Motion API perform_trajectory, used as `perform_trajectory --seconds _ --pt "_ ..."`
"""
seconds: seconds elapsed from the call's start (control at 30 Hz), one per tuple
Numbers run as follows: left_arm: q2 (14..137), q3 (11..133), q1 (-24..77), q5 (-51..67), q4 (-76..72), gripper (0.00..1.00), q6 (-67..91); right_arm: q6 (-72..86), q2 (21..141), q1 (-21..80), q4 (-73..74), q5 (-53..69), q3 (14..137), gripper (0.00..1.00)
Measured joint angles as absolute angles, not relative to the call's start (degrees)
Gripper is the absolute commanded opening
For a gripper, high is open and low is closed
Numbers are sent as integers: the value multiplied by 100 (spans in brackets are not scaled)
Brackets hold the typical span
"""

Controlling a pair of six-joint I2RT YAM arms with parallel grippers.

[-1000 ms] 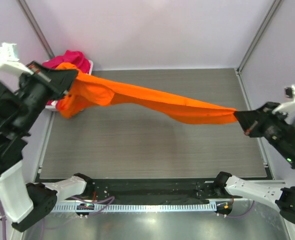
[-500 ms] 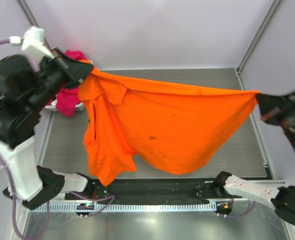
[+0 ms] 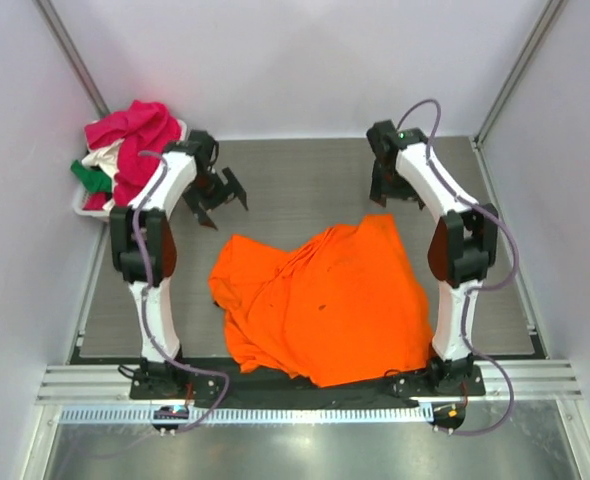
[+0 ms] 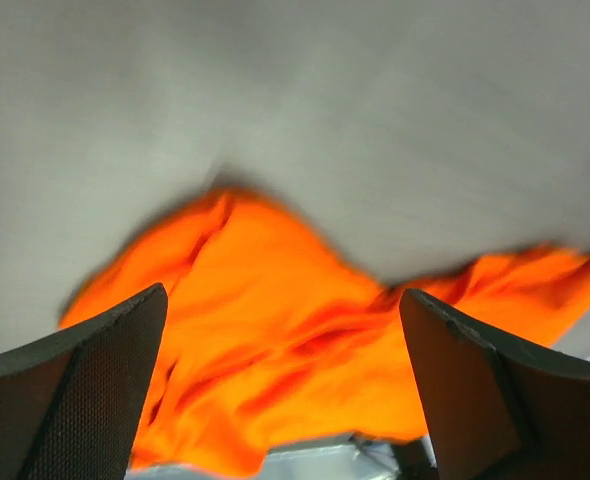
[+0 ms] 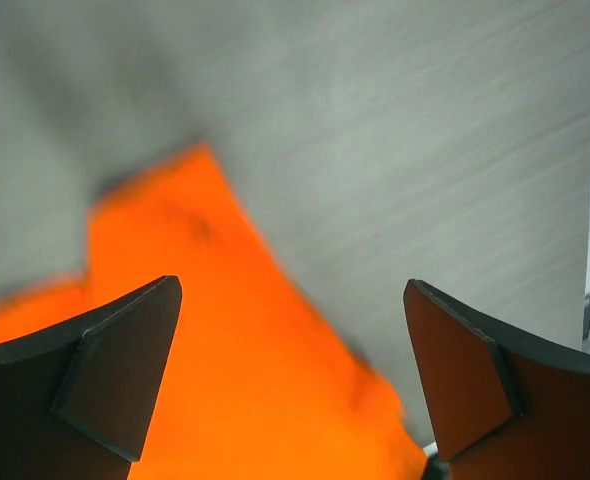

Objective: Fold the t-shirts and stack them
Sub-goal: Flatten the tshirt out

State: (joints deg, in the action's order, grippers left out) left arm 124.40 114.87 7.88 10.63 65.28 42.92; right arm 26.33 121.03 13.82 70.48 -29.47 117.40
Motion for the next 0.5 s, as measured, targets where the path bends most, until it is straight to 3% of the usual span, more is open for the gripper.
perform_trajectory --seconds 0.1,0.3,0.5 --pt "11253 9894 869 1044 6265 100 4233 2755 11059 1673 6812 -2635 10289 100" --pt "8851 8606 1251 554 5540 87 3959 2974 8538 1789 5730 -1986 8125 99" --pt "8285 7091 1719 325 4853 68 4027 3092 8215 1780 4672 -1092 6460 100"
